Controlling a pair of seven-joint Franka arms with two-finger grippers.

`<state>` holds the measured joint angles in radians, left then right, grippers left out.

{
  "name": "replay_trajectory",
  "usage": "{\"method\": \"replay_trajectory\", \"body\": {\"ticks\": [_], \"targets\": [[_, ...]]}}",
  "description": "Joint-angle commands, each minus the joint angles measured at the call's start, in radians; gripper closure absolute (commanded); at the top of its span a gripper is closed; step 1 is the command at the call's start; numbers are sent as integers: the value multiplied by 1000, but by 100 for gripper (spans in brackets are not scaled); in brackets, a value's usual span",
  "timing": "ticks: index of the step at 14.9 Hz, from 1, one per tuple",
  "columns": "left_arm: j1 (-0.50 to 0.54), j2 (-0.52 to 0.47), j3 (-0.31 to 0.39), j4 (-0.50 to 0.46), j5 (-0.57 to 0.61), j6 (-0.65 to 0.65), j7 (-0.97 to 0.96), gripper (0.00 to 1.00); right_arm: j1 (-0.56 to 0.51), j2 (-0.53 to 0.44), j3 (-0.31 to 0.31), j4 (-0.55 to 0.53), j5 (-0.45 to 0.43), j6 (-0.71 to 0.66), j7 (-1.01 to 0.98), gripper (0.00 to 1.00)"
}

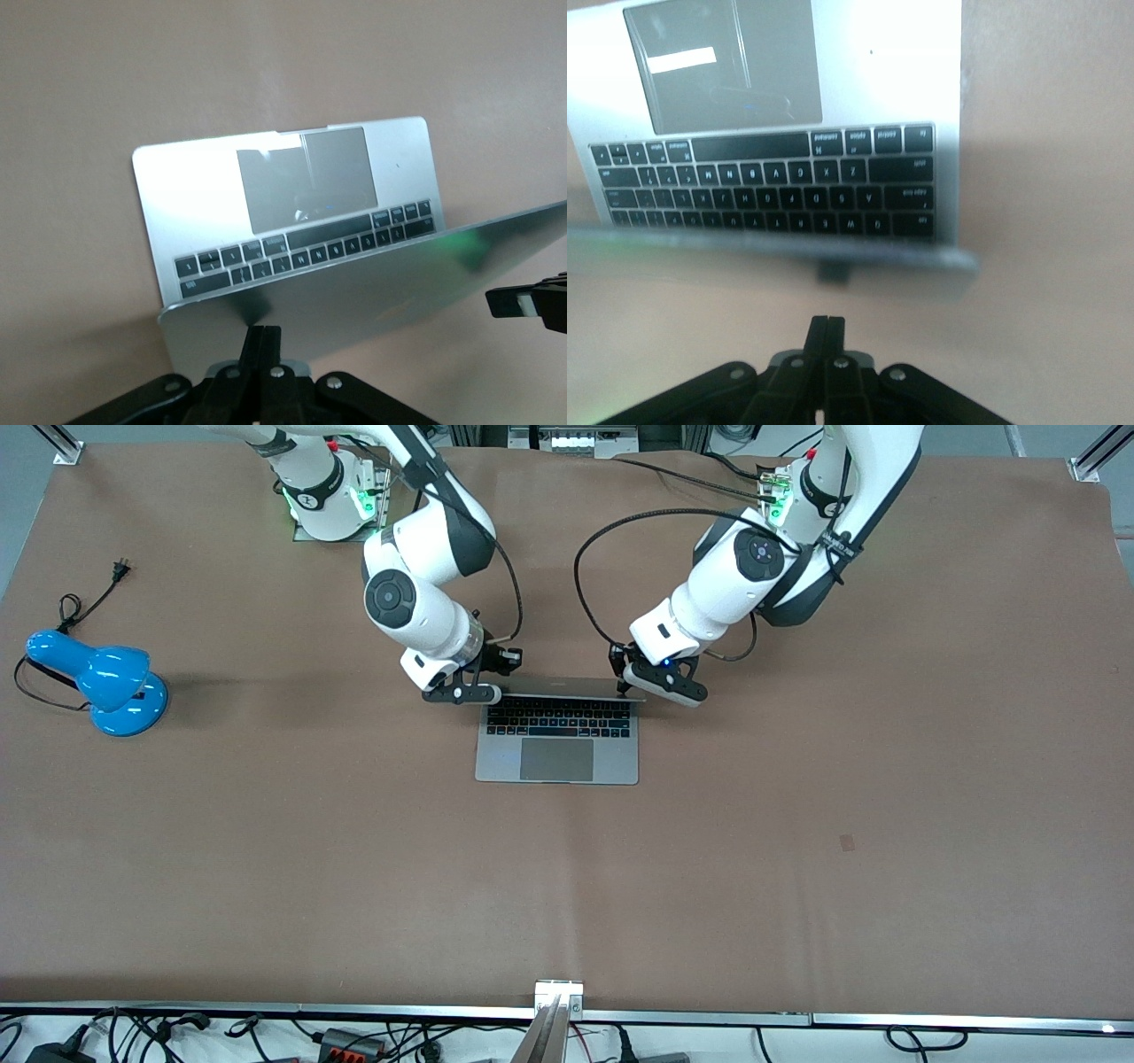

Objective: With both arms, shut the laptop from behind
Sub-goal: 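Push the screen down with both grippers toward the keyboard, then press both grippers on the closed lid to seat it shut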

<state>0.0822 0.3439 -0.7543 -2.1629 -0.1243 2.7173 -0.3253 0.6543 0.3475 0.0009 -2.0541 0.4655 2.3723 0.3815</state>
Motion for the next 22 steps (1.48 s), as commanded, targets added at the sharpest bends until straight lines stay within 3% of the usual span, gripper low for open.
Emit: {"method": "replay_trajectory", "body": {"ticks": [1, 18, 22], "targets": [[2, 87, 23, 75, 64, 9, 14, 99, -21, 42, 5, 46, -1, -7, -23, 100], [-15, 369, 81, 247, 224, 38, 12, 99, -36, 303, 5, 239, -11, 51, -24, 100], [-42, 418, 98, 247, 226, 93, 12, 99, -36, 340, 5, 273, -13, 56, -24, 100]]}}
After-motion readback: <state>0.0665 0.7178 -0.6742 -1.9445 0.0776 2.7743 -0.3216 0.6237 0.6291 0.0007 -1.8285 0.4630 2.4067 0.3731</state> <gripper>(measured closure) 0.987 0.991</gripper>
